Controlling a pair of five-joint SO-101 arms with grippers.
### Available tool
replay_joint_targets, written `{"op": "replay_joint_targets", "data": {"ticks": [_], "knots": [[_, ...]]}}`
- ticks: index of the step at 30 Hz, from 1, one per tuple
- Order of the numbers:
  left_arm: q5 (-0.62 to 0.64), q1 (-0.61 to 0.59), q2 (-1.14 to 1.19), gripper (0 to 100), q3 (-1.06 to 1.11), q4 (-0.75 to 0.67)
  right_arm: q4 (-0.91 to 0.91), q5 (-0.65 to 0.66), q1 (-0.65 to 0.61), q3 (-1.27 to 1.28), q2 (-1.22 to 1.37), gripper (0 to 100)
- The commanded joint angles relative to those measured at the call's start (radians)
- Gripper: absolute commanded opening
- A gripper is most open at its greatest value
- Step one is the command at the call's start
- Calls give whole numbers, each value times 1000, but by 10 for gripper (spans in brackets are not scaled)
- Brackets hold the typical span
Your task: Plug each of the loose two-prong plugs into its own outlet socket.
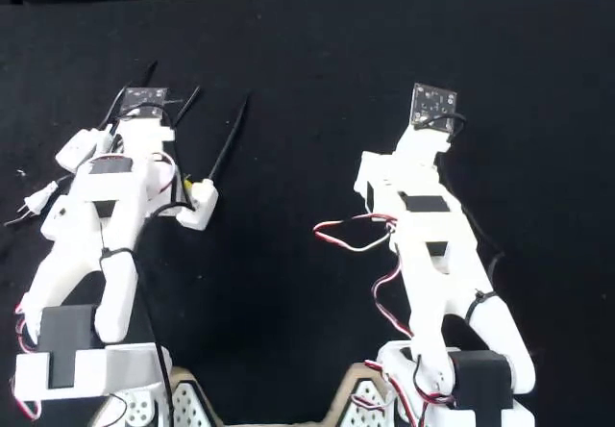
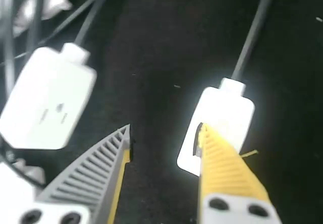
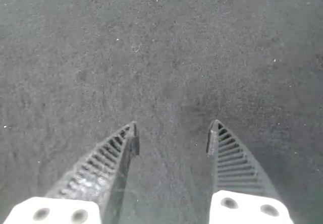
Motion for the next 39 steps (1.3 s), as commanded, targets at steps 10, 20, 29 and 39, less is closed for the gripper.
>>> {"op": "replay_joint_targets", "data": {"ticks": [10,20,29,39], "knots": [[0,-82,6,216,-25,-9,5,-9,-21,-48,5,212],[3,-45,17,216,-148,233,3,-9,-23,-48,5,212],[2,30,5,216,-70,195,2,-9,-23,-48,5,212],[6,-19,-121,216,-246,287,2,-9,-23,-53,5,212]]}}
